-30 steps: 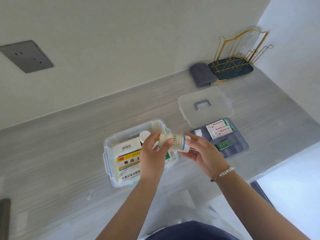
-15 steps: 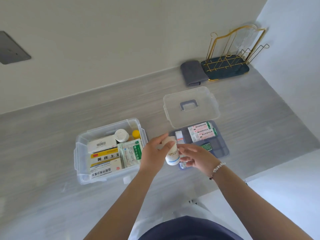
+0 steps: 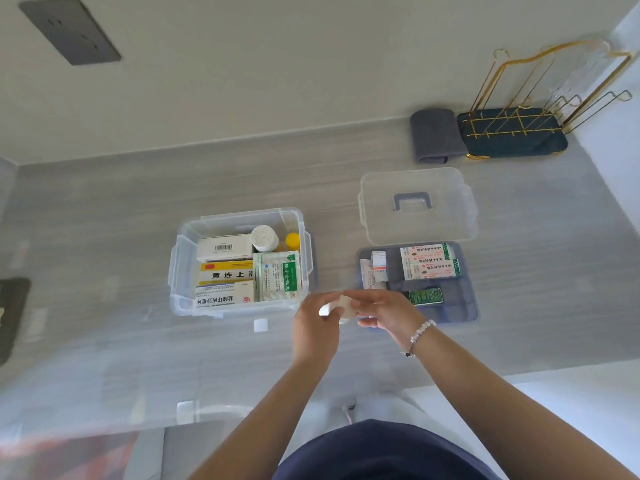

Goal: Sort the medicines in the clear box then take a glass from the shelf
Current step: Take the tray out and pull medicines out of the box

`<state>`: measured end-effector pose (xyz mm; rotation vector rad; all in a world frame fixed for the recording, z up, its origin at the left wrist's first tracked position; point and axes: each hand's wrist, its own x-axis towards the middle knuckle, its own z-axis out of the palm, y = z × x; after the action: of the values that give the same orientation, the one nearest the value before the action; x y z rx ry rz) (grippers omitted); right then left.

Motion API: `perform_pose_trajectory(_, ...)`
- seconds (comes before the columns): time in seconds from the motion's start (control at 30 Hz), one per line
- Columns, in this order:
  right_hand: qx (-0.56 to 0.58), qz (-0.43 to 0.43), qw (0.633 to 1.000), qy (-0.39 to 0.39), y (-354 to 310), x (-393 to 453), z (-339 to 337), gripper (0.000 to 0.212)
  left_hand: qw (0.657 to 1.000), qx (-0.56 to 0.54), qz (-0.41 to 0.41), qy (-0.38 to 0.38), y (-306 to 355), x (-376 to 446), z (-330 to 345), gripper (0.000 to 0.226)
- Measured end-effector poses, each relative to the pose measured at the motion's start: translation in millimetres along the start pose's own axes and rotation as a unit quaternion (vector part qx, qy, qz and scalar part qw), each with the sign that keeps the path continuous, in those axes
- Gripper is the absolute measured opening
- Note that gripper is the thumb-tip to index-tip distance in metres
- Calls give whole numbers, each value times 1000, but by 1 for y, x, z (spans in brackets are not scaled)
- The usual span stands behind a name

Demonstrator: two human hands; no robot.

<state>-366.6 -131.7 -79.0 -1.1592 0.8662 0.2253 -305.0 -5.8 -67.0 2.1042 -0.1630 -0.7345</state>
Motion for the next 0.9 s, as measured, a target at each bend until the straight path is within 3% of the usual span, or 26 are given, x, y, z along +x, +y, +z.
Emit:
perform_pose_trajectory(0.23,-28,-51,997,57,3,-1,16,19,993,-83,-79,4,-13,-5,-5,23)
perform_pose_trajectory(0.4,-55,-32,994,91,1,-4,22,12,992,-92,-81,-30,-15,-2,-14,17)
perform_pose_trajectory(0.57,-80,-81,984,136,-14,-13,33,10,999,-7,34,-30,-6,-6,-33,15)
perform_pose_trajectory(0.9,-115,-229,960,113,-66,-22,96,10,988,-49,144,18,19,23,-114,15)
